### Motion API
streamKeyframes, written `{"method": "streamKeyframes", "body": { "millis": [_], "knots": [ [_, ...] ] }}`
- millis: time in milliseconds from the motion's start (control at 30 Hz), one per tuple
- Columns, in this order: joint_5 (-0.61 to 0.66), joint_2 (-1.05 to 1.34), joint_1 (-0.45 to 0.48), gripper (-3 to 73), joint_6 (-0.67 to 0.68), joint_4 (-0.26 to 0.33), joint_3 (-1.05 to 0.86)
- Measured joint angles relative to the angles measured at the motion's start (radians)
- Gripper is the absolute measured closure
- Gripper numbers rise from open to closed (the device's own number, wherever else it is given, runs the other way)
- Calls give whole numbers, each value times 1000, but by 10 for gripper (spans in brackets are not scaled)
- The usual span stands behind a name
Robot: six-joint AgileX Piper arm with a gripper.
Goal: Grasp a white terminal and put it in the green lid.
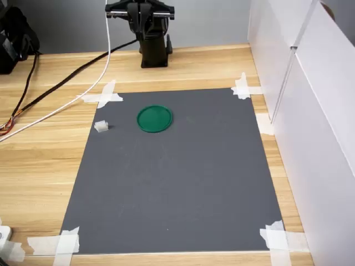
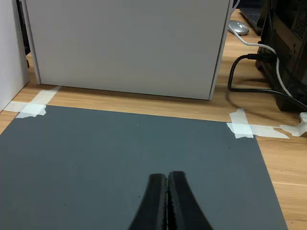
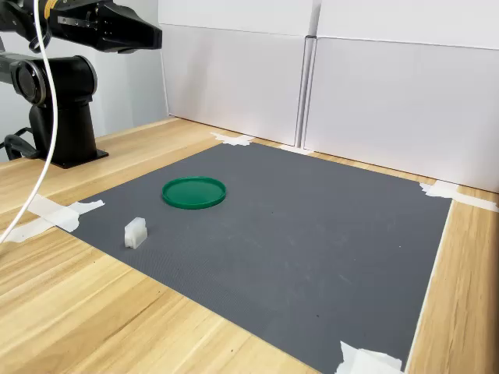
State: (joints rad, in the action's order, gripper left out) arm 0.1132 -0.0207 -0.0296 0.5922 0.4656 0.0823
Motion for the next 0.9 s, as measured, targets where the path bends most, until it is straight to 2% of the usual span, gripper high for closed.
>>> {"method": "streamKeyframes", "body": {
  "millis": [700,900],
  "knots": [
    [10,-2,0,716,-1,0,0],
    [31,-82,0,716,0,0,0]
  ]
}}
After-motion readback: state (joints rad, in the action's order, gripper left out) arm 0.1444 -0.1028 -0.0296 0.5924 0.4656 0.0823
